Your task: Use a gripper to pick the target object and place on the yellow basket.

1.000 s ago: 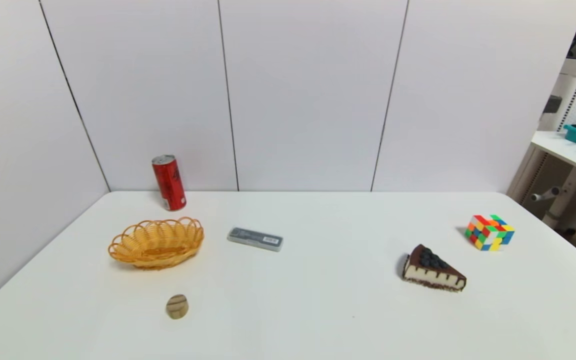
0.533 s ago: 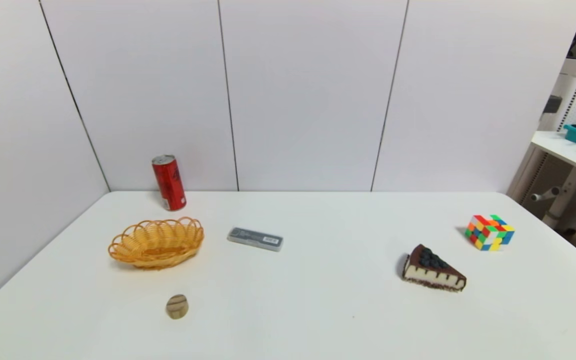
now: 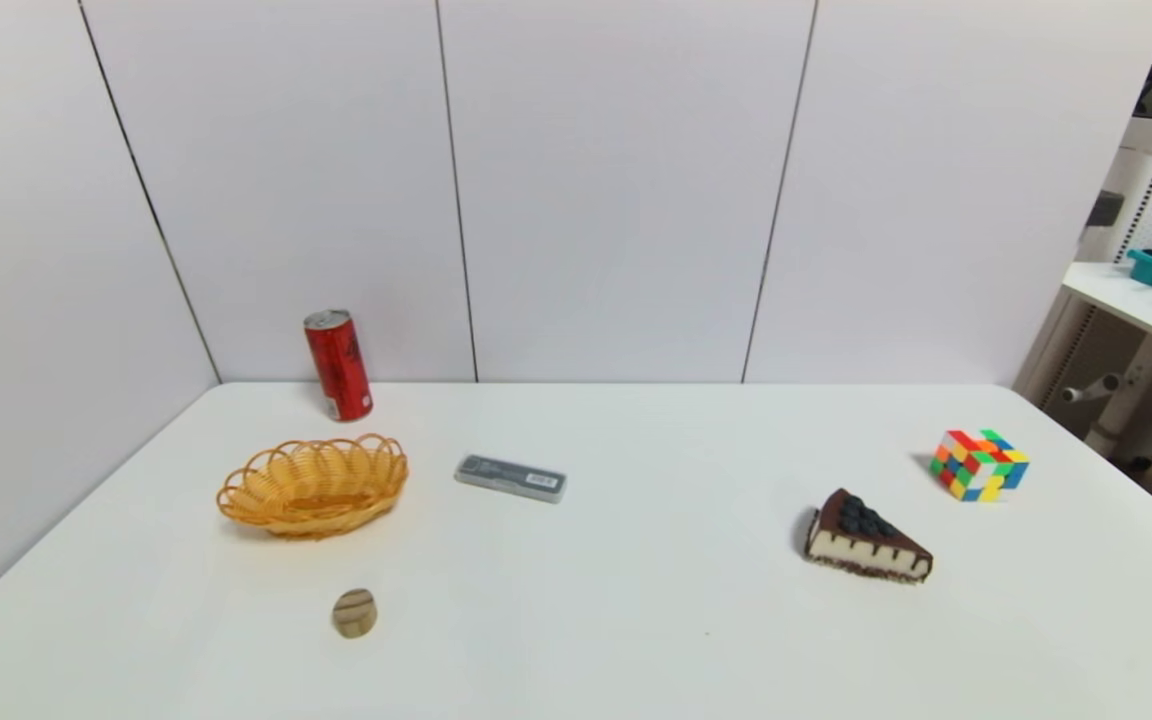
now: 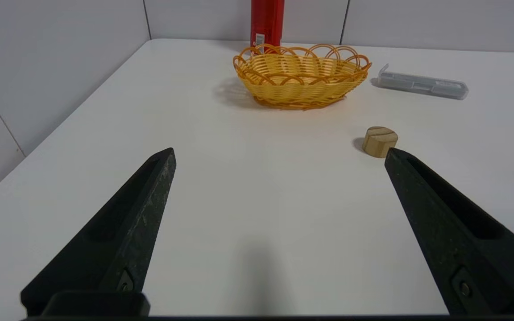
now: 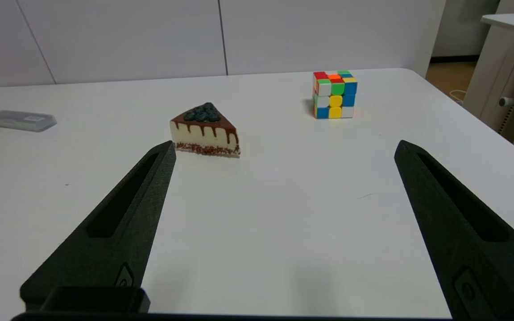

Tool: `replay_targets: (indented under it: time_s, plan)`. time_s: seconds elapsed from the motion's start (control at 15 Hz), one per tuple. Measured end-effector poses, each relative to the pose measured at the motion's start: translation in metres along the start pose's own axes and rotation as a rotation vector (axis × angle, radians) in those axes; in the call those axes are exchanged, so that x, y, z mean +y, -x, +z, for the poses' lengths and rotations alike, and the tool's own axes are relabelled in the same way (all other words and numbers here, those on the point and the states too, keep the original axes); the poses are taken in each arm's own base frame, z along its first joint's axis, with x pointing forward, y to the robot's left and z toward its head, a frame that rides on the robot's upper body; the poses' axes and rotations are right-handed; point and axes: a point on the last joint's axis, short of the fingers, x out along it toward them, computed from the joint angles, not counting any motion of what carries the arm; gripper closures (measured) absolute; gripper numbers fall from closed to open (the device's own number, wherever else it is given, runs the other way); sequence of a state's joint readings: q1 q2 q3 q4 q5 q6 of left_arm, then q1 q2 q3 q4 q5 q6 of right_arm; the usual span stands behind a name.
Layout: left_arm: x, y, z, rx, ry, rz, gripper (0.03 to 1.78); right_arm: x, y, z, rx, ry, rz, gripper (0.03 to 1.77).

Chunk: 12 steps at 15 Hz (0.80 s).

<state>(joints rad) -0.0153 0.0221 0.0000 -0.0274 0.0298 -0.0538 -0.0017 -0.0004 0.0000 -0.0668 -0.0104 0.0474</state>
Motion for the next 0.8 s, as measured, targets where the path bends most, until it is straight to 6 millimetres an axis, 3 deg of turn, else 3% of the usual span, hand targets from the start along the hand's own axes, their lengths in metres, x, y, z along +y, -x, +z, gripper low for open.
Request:
replay_targets:
  time_s: [0.13, 0.27, 0.53, 0.8]
  plan:
    - [0.0, -0.006, 0.002, 0.07, -0.005, 0.003, 0.12, 0.0, 0.0, 0.0, 0.0, 0.0, 0.0, 0.1]
    - [-0.001, -0.012, 0.02, 0.116, -0.019, 0.0, 0.12, 0.0, 0.0, 0.0, 0.0, 0.0, 0.0, 0.1]
    - [-0.006, -0.034, 0.092, 0.096, -0.032, -0.004, 0.12, 0.0, 0.0, 0.0, 0.0, 0.0, 0.0, 0.1]
    - [-0.012, -0.073, 0.169, 0.051, -0.033, -0.011, 0.12, 0.0, 0.0, 0.0, 0.0, 0.0, 0.0, 0.1]
